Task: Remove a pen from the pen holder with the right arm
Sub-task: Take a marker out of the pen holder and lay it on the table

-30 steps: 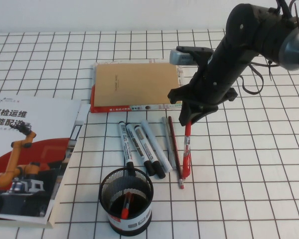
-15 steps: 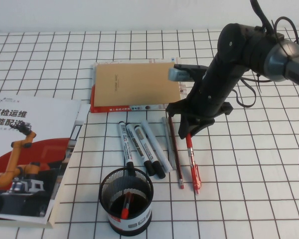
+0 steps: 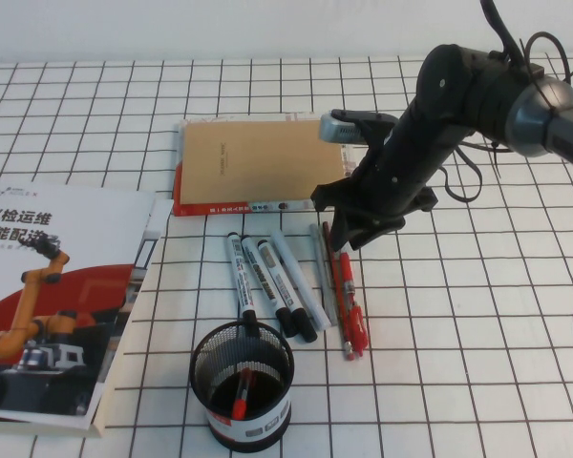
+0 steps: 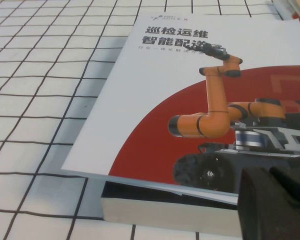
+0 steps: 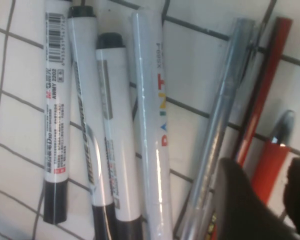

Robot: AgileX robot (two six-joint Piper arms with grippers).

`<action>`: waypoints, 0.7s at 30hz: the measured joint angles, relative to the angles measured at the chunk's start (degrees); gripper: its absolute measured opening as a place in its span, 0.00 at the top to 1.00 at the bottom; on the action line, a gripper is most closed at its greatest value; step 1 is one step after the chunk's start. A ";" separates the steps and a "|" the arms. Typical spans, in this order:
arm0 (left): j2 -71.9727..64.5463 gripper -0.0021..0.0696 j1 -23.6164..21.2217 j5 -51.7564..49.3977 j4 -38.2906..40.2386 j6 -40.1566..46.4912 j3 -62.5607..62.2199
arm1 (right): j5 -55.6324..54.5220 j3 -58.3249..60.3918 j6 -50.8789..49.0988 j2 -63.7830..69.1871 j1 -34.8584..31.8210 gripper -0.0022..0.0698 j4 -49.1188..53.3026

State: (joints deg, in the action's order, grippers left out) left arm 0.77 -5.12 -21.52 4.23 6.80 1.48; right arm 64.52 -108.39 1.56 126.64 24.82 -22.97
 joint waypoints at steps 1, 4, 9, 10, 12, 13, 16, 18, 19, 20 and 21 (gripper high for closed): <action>0.00 0.97 0.00 0.00 0.00 0.00 0.00 | 0.01 0.00 0.00 0.00 0.00 0.69 0.00; 0.00 0.97 0.00 0.00 0.00 0.00 0.00 | 0.01 0.00 0.00 0.00 0.00 0.58 0.00; 0.00 0.97 0.00 0.00 0.00 0.00 0.00 | 0.01 0.00 0.00 -0.22 0.00 0.50 0.00; 0.00 0.97 0.00 0.00 0.00 0.00 0.00 | 0.01 0.00 0.00 -0.68 0.00 0.50 0.00; 0.00 0.97 0.00 0.00 0.00 0.00 0.00 | 0.01 0.23 0.00 -2.36 0.10 0.54 0.49; 0.00 0.97 0.00 0.00 0.00 0.00 0.00 | 0.01 0.73 0.00 -3.90 0.11 0.57 0.93; 0.00 0.97 0.00 0.00 0.00 0.00 0.00 | -0.02 4.08 0.00 -9.91 0.98 0.74 2.82; 0.00 0.97 0.00 0.00 0.00 0.00 0.00 | -0.02 7.55 0.00 -14.95 1.79 0.87 3.84; 0.00 0.97 0.00 0.00 0.00 0.00 0.00 | -0.02 9.14 0.00 -17.52 2.06 0.91 3.95; 0.00 0.97 0.00 0.00 0.00 0.00 0.00 | -0.02 11.17 0.00 -19.98 2.36 0.94 4.11; 0.00 0.97 0.00 0.00 0.00 0.00 0.00 | -0.02 12.79 0.00 -21.95 2.51 0.95 4.11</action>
State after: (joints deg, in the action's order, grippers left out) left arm 0.77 -5.12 -21.52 4.23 6.80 1.48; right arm 64.51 -95.60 1.56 104.70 27.34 -18.85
